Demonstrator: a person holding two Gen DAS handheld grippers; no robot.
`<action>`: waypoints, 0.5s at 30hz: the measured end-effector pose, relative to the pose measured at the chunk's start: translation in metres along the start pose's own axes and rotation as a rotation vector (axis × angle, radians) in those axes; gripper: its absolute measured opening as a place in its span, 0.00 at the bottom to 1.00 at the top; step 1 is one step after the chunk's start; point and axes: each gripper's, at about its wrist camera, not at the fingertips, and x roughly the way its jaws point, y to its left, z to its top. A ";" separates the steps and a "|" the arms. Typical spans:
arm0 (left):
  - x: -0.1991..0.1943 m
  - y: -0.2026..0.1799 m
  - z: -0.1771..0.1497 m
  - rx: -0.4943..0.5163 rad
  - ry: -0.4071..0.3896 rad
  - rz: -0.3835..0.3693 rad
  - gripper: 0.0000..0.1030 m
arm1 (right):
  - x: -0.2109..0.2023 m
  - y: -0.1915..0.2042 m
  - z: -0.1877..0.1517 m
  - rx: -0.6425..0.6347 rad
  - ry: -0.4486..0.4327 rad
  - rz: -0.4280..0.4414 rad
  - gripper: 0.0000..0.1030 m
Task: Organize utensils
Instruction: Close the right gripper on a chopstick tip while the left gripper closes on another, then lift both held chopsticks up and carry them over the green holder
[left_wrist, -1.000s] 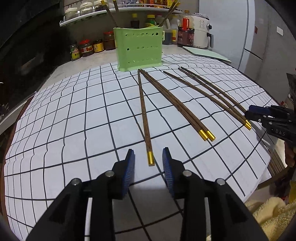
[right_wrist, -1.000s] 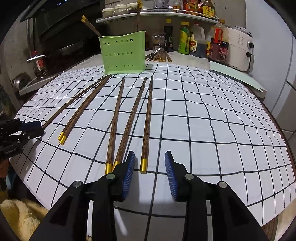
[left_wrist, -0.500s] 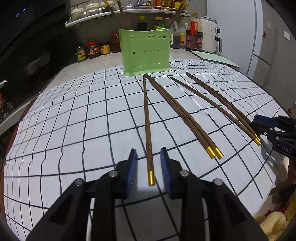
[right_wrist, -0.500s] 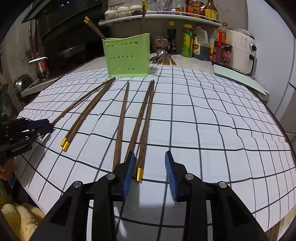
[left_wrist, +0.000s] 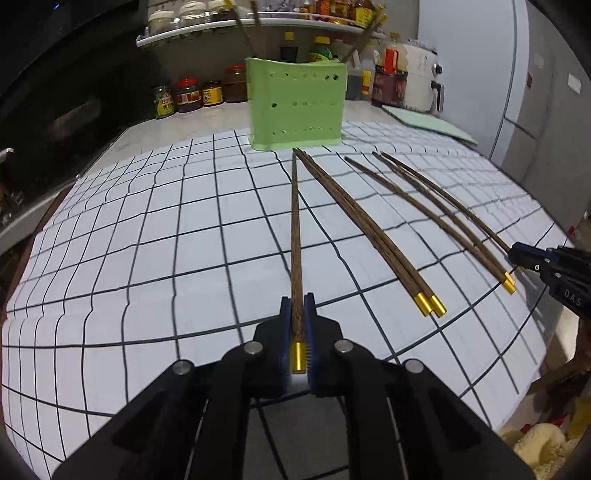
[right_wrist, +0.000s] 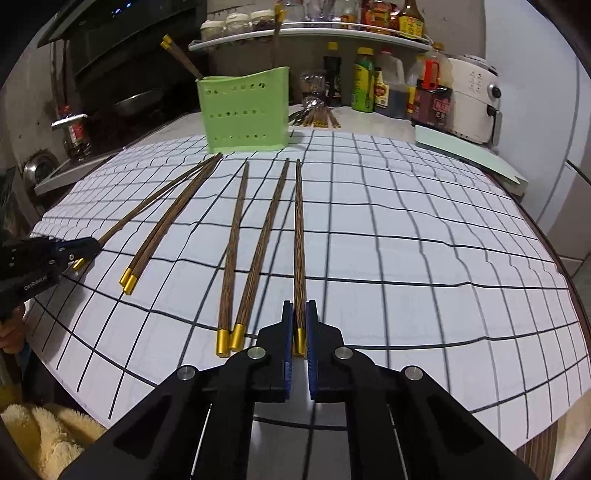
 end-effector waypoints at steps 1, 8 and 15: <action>-0.004 0.002 0.001 -0.008 -0.011 -0.001 0.07 | -0.002 -0.004 0.002 0.018 -0.005 0.008 0.07; -0.057 0.019 0.019 -0.033 -0.189 0.012 0.07 | -0.034 -0.023 0.027 0.106 -0.091 0.053 0.07; -0.113 0.034 0.043 -0.061 -0.381 0.030 0.07 | -0.088 -0.031 0.060 0.131 -0.257 0.044 0.07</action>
